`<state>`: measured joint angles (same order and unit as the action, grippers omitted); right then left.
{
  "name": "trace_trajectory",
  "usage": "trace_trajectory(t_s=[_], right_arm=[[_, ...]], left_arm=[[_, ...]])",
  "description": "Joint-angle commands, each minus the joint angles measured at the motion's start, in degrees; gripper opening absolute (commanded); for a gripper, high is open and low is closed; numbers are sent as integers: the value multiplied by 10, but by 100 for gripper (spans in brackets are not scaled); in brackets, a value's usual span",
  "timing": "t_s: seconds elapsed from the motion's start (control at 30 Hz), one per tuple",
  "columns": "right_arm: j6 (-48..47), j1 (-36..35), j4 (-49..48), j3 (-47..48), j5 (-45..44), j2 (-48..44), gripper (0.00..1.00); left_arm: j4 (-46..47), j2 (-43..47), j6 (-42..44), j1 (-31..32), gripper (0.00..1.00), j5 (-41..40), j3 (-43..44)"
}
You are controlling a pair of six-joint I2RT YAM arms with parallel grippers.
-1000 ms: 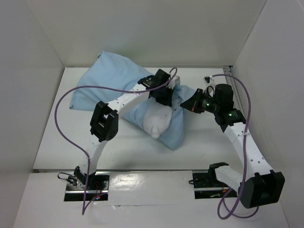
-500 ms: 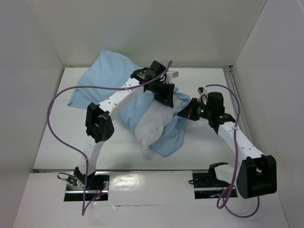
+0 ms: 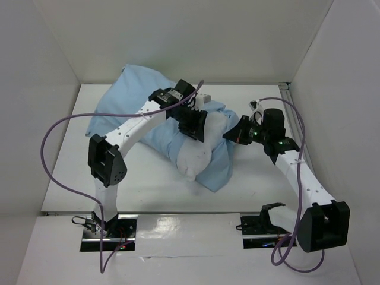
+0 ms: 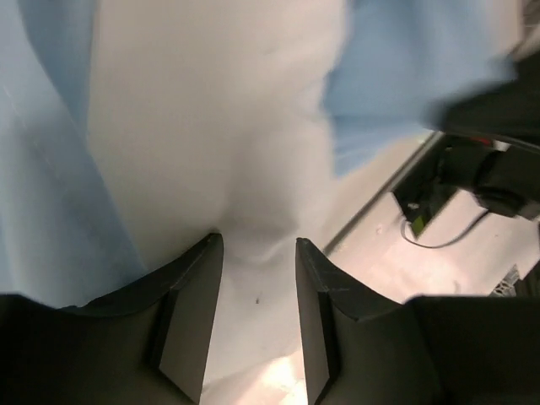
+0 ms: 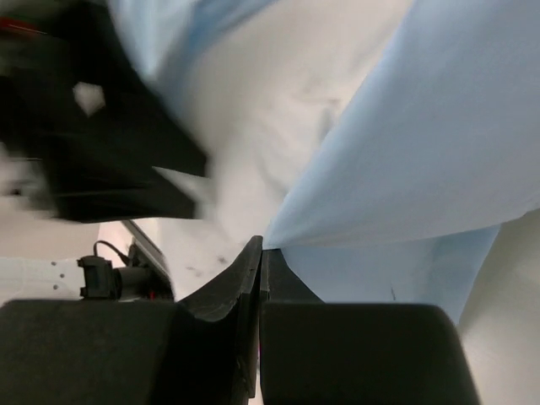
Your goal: Put the pillow into the pillowcase
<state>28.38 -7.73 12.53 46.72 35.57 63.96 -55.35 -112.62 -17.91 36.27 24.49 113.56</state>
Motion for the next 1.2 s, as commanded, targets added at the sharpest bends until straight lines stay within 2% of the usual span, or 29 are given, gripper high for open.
trace_trajectory(t_s=[0.0, 0.03, 0.07, 0.2, 0.23, 0.33, 0.43, 0.47, 0.5, 0.53, 0.57, 0.67, 0.7, 0.8, 0.93, 1.0, 1.17], right_arm=[[-25, 0, 11, 73, 35, -45, 0], [-33, 0, 25, 96, 47, -46, 0], [-49, 0, 35, 108, 65, -46, 0], [-114, 0, 108, 151, 168, -46, 0], [-131, 0, 160, 156, 168, -46, 0], [-185, 0, 248, 166, 113, -53, 0], [-185, 0, 353, 160, 29, -24, 0], [-162, 0, 361, 146, 8, -16, 0], [-155, 0, 367, 146, -41, -9, 8], [-148, 0, 367, 141, -67, -3, 24], [-137, 0, 367, 147, -99, -3, 55], [-98, 0, 345, 194, -213, -15, 68], [-86, 0, 339, 213, -234, -10, 64], [-74, -14, 322, 275, -287, 19, 43], [-61, -74, 306, 320, -377, 78, 43], [-55, -114, 291, 333, -407, 117, 49], [-43, -145, 269, 360, -479, 214, 53]], left_arm=[[40, -30, 10, -1, 52, -36, -57], [56, -51, 10, -1, 45, -44, -71], [94, -61, 4, -1, 43, -51, -79], [151, -116, -34, -15, 34, -71, -63], [151, -127, -42, -22, 31, -78, -42], [186, -151, -78, -38, 27, -68, -20], [202, -165, -98, -45, 25, -43, -3], [207, -165, -103, -45, 23, -38, 7], [207, -171, -103, -45, 23, -37, 7], [207, -171, -103, -45, 23, -31, 7], [213, -171, -103, -45, 23, -23, 7], [213, -171, -98, -45, 22, -16, -2], [213, -171, -98, -45, 22, -16, -2], [219, -164, -98, -45, 22, -4, -18], [224, -158, -92, -45, 21, 1, -32], [224, -158, -87, -45, 21, 1, -38], [224, -152, -87, -45, 21, 1, -43]])
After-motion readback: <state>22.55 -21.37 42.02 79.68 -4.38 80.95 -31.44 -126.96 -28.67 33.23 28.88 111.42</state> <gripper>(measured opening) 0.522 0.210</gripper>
